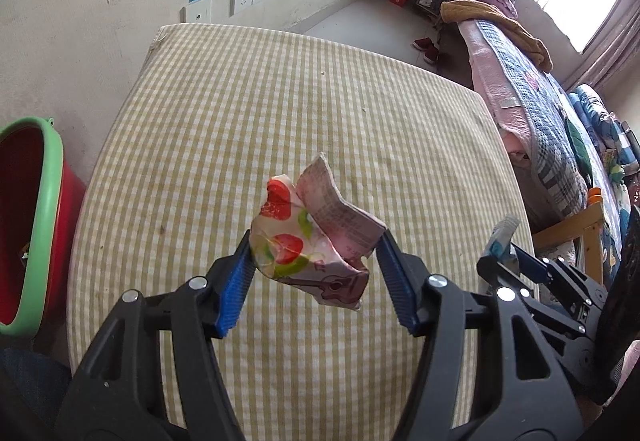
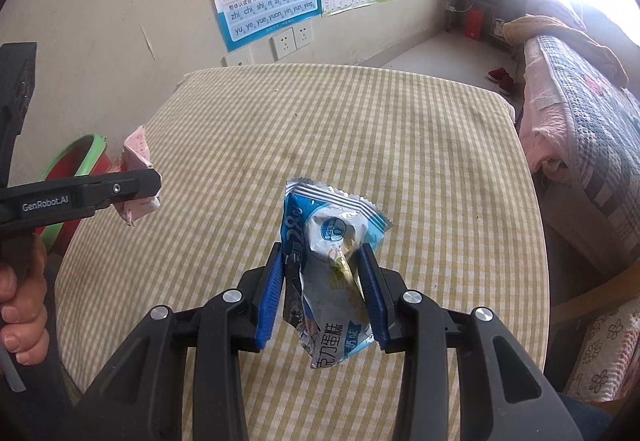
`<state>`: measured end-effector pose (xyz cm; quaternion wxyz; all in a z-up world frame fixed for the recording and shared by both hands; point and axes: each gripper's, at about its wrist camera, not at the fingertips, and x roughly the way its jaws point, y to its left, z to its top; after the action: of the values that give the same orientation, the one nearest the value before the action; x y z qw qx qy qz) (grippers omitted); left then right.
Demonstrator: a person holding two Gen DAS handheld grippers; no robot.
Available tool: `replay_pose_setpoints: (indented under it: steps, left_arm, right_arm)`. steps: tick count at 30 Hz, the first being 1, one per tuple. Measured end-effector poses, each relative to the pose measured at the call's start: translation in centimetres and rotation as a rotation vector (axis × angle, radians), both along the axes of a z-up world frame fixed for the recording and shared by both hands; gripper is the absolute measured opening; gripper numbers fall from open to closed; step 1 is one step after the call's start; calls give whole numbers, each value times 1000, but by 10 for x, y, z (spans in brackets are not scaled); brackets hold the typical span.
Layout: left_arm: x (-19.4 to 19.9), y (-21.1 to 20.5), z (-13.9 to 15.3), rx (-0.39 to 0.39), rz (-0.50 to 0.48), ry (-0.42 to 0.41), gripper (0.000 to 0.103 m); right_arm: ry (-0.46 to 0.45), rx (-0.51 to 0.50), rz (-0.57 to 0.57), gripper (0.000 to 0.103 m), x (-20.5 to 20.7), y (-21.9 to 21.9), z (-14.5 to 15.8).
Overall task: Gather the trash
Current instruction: 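Carry the pink wrapper and blue-white wrapper over the red bucket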
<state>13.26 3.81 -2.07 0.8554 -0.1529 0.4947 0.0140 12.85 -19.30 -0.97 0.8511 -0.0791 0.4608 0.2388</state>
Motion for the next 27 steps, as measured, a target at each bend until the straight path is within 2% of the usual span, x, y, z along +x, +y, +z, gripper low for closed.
replay_pose_setpoints:
  steps: [12,21,27]
  left_arm:
    - [-60,23,16,-27,35,-36,58]
    - [-90,49,25,-34,70,-58,58]
    - [-103,65,23,-46,111,-60,58]
  right_arm:
    - [-23,-70,53,37,-28,23,8]
    - [-48,-90,74,37,-41,38,22]
    - [-28,-82,106,37,-52,50,23]
